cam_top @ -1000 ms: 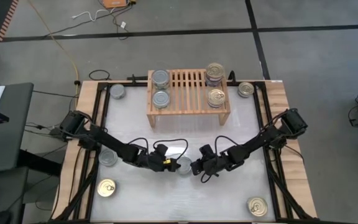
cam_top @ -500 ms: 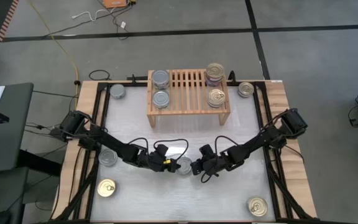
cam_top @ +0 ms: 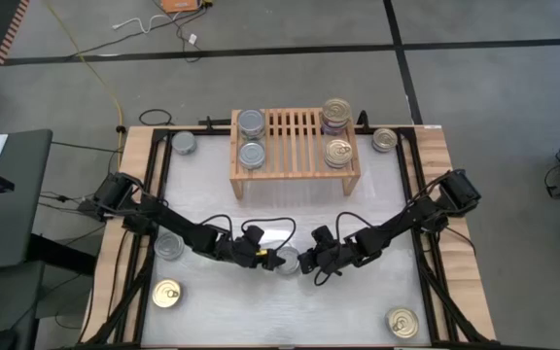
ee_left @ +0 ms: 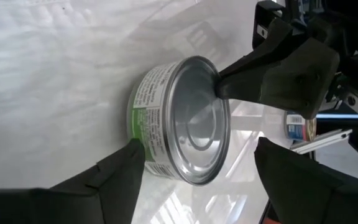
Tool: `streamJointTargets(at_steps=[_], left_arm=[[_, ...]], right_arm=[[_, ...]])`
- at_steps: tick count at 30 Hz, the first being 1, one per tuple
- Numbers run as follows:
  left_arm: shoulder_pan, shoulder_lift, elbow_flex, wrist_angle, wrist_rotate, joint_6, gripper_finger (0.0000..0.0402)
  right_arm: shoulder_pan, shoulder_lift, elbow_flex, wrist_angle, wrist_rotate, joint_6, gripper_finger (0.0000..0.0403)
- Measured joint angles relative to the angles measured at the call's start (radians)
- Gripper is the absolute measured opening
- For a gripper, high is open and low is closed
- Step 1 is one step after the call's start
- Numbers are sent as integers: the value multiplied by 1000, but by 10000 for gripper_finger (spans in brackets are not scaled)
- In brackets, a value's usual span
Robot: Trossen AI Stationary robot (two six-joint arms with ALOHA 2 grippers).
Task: Stack canned seafood by type on shelf
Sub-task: Stack the green tuna can on top of the other green tuna can on the shelf
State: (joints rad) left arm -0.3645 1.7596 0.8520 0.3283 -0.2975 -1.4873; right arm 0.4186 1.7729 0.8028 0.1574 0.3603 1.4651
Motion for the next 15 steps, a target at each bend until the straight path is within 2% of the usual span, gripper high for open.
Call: streamJointTargets(at_steps=[15], left_arm=[[-26, 10, 0, -49, 42, -161, 294]], right_arm=[[1, -1, 0, -30, -22, 19, 59]])
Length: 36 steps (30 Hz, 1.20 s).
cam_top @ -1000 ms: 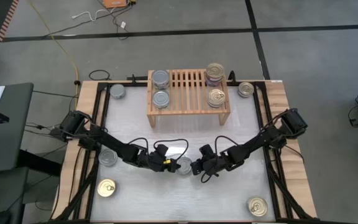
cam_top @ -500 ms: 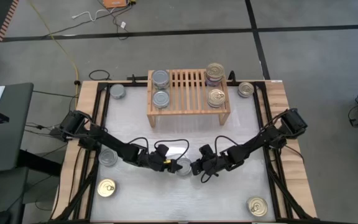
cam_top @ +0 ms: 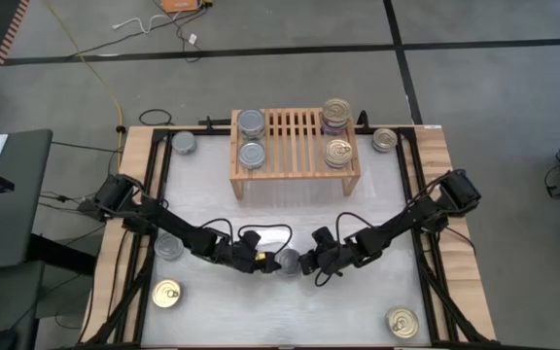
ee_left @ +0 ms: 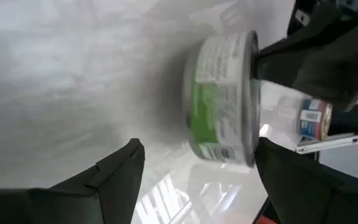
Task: Stack canned seafood by type on shelf
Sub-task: Stack the green tuna can on top of the other green tuna can on the shelf
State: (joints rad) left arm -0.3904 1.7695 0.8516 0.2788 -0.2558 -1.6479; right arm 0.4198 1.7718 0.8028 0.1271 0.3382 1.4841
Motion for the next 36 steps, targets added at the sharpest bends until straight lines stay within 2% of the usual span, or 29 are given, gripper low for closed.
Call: streamJointTargets(at_steps=[4, 7, 36], left_arm=[[0, 0, 0, 39, -63, 2, 294], [1, 0, 3, 79, -63, 11, 294], [-2, 9, 5, 104, -96, -110, 294]], right_arm=[[-1, 1, -1, -4, -1, -1, 59], [-1, 1, -1, -4, -2, -9, 59], [-3, 2, -2, 38, 0, -45, 59]])
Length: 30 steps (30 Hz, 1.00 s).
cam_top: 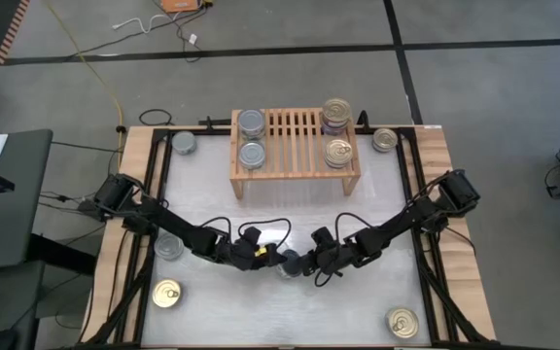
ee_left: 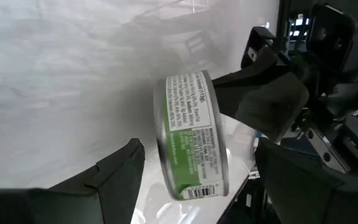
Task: Stack canned seafood by type on shelf
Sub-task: Stack the green tuna can on top of the other green tuna can on the shelf
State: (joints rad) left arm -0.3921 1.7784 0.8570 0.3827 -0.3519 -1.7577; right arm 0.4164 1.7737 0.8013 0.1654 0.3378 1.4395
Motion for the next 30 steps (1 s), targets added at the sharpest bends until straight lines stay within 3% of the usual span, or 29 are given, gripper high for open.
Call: streamJointTargets(at_steps=[4, 7, 17, 21, 30], left_arm=[[-14, 87, 66, -5, 3, -22, 294], [-16, 149, 116, 12, 66, -28, 294], [-11, 138, 121, 23, 58, -8, 287], [-14, 138, 121, 18, 56, -14, 252], [-17, 138, 121, 18, 56, -3, 131]], right_arm=[[-4, 0, 0, 4, 0, 0, 59], [-6, 0, 0, 10, 0, -1, 59], [9, -1, 2, 7, 1, -5, 59], [9, -1, 2, 8, 1, -8, 59], [9, -1, 1, 18, 0, -21, 59]])
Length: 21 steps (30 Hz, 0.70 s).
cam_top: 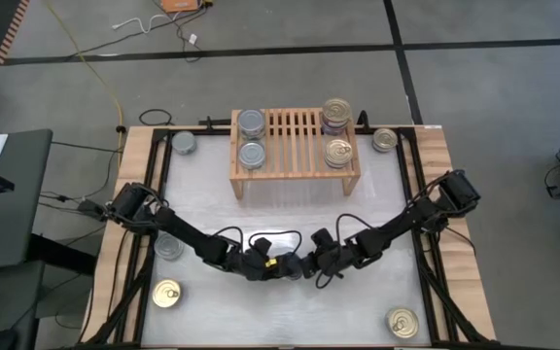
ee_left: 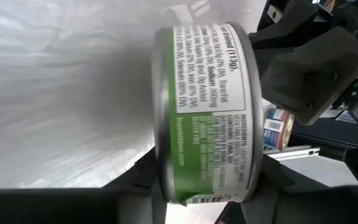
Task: Stack canned seafood by type on shelf
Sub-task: Stack the green tuna can on top of the other green tuna can on the shelf
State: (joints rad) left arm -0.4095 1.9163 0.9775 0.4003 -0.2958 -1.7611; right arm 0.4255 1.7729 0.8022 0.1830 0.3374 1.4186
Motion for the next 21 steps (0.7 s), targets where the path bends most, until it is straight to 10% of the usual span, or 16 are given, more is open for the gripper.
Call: streamJointTargets(at_steps=[13, 21], left_arm=[[1, -1, 0, -10, 3, 42, 131], [11, -28, -2, 0, -3, 55, 131]], right_arm=[[-1, -76, -1, -26, -40, -109, 114], [16, -276, 1, -385, -54, -205, 174]])
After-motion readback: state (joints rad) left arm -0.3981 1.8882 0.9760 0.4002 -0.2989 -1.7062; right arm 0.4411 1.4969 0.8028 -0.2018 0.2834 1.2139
